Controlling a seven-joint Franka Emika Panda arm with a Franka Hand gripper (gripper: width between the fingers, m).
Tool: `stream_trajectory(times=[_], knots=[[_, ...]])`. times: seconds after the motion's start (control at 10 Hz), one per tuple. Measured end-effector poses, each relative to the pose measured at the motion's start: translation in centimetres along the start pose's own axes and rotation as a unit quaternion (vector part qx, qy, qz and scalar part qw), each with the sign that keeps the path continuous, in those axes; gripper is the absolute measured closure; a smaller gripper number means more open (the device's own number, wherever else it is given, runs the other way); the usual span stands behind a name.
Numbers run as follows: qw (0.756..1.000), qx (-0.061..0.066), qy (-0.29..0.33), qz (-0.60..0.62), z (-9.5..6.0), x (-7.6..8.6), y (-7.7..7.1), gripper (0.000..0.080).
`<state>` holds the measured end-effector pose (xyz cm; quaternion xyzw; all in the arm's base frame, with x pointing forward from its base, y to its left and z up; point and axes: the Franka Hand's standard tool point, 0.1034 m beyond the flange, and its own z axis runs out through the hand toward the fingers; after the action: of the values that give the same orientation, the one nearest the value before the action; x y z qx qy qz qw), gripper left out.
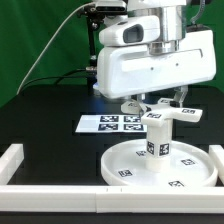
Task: Assemble round table
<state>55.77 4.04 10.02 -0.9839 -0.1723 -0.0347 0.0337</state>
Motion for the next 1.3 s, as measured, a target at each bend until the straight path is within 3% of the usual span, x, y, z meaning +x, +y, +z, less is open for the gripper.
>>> stream_trajectory(times=[0.3,0.4,0.5,0.8,1.1,1.2,1.3], knots=[[0.985,0.002,0.010,0.172,0.03,0.06,0.03,0.0353],[0.959,0.004,0.023,0.282,0.04,0.10,0.02,0.0353],[0.916,0.014,0.039,0.399,0.13,-0.04,0.11,0.0353],[0.829,0.040,0.053,0.556,0.17,0.20,0.35,0.0351],[0.828,0.041,0.053,0.557,0.20,0.16,0.41,0.0351],[0.829,0.040,0.053,0.555,0.18,0.17,0.41,0.0201],[0.850,0.041,0.027,0.525,-0.28,-0.07,0.26,0.0201]])
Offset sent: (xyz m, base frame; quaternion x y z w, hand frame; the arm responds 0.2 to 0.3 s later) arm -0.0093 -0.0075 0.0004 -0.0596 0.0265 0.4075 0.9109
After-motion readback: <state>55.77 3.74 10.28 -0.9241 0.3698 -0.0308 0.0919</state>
